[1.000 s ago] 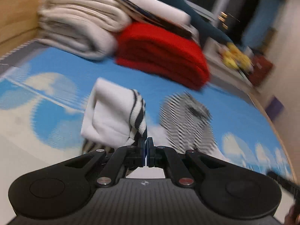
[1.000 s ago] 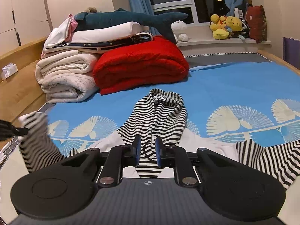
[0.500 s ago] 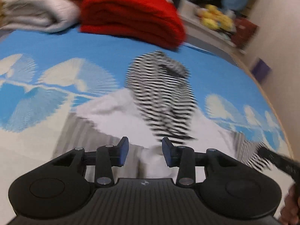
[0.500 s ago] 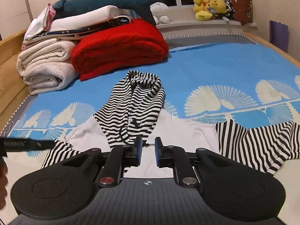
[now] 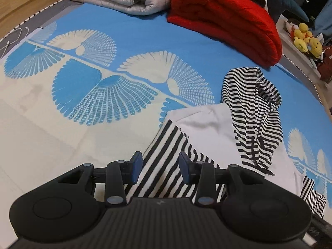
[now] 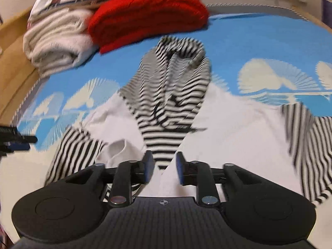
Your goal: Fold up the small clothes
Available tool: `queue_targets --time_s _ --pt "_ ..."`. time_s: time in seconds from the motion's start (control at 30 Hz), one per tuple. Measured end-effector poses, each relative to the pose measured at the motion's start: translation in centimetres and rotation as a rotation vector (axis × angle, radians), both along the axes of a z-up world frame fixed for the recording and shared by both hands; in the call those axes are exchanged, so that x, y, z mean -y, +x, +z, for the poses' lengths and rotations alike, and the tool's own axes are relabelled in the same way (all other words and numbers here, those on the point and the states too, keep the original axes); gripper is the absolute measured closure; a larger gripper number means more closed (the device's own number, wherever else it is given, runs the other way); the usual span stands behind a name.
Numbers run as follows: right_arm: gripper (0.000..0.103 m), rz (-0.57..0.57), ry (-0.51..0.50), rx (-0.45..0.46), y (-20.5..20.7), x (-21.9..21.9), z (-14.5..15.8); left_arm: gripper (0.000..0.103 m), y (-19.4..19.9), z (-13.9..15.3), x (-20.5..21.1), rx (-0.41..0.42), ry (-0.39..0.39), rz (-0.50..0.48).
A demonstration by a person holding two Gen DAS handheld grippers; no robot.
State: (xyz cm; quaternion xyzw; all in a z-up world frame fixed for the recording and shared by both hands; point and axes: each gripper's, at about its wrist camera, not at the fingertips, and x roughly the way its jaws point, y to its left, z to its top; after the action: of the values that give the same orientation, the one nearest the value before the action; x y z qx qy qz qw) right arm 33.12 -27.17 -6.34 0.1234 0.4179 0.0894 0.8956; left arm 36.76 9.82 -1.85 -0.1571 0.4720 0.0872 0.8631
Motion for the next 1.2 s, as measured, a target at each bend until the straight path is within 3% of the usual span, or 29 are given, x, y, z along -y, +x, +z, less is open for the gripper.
queue_targets --time_s 0.1,0.37,0.9,1.0,1.07,1.1,1.13,1.2 --pt "0.069 0.041 0.021 -0.021 0.7 -1.7 -0.9 0.061 0.3 -0.2 0.6 0.000 0.005 -0.020" --pt "0.040 0.180 0.043 0.026 1.8 -6.8 -0.9 0.061 0.6 -0.5 1.0 -0.008 0.004 -0.039" --pt "0.037 0.271 -0.181 -0.007 3.6 -14.1 -5.4 0.060 0.5 -0.3 -0.5 -0.022 -0.002 -0.038" --pt "0.044 0.256 -0.196 -0.005 3.9 -14.4 -5.5 0.060 0.5 -0.1 -0.8 -0.021 -0.001 -0.039" --pt "0.073 0.234 -0.201 0.003 4.1 -14.2 -5.3 0.060 0.6 -0.1 -1.0 -0.020 0.001 -0.038" --pt "0.080 0.226 -0.193 0.004 4.2 -14.0 -5.1 0.060 0.6 -0.1 -1.1 -0.019 0.003 -0.037" --pt "0.094 0.219 -0.183 0.004 4.3 -13.7 -4.9 0.060 0.6 0.0 -1.2 -0.019 0.004 -0.036" --pt "0.100 0.210 -0.156 0.016 4.3 -12.9 -4.3 0.060 0.6 0.0 -1.5 -0.020 0.004 -0.030"
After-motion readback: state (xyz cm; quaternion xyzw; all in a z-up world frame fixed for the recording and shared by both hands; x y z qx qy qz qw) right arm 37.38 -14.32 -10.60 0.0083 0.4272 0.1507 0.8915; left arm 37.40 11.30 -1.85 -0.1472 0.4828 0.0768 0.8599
